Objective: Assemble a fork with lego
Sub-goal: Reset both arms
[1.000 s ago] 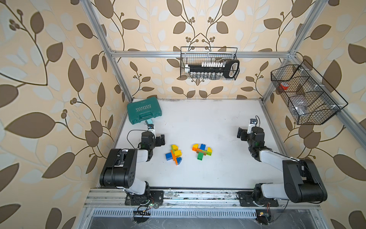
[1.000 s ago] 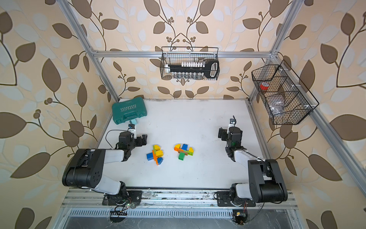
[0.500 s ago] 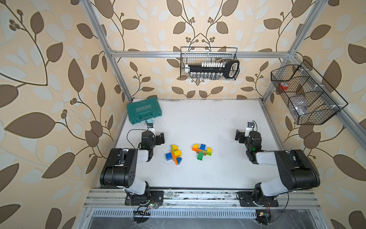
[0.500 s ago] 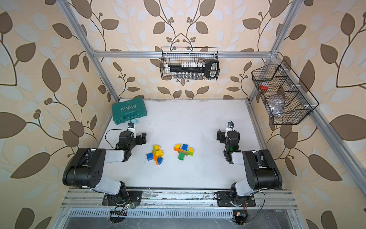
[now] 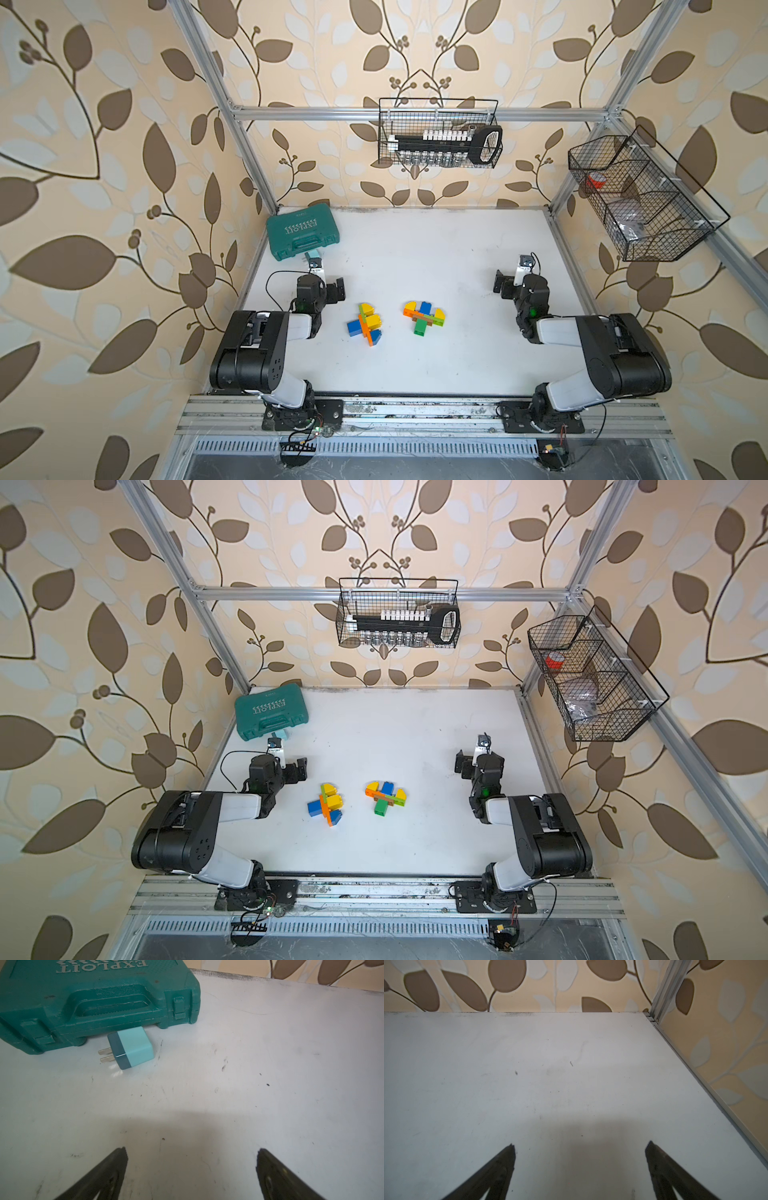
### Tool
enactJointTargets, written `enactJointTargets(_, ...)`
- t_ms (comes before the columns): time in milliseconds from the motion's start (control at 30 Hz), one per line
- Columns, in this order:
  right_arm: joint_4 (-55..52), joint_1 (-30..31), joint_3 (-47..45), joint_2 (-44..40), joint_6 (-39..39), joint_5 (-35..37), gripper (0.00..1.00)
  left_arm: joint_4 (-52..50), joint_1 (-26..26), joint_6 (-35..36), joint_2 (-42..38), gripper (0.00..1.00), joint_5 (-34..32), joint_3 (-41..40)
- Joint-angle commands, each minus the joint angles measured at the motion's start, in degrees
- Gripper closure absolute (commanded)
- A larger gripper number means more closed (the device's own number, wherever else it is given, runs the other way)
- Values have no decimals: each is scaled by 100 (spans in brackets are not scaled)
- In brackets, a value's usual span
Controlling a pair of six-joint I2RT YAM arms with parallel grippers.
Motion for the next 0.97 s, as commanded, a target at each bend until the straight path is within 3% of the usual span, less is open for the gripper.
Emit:
enactJointTargets(0, 53, -24, -23, -56, 13, -14, 0, 203, 21, 97, -113, 1, -45, 15)
enactJointTargets(133, 705, -1, -463, -213, 88, 218, 1, 1296, 20, -171, -317, 1, -582, -677)
enactJointTargets(233, 1041, -74, -669, -252, 253, 351, 0, 1051, 28, -374, -307, 1, -1066, -569)
enactJointTargets(333, -19, -41, -12, -69, 123, 236, 1, 286, -142, -157, -56, 1, -1133, -10)
enactJointTargets(533, 110, 21, -80, -82, 77, 281, 0, 456, -157, -149, -178, 1, -1098, -162)
enactJointTargets(600, 146, 21, -84, -80, 68, 282, 0, 448, -308, -75, -135, 1, -1352, -120)
enactJointTargets(933, 146, 24, -85, -75, 69, 287, 0, 474, -267, -48, -165, 1, -1176, -156)
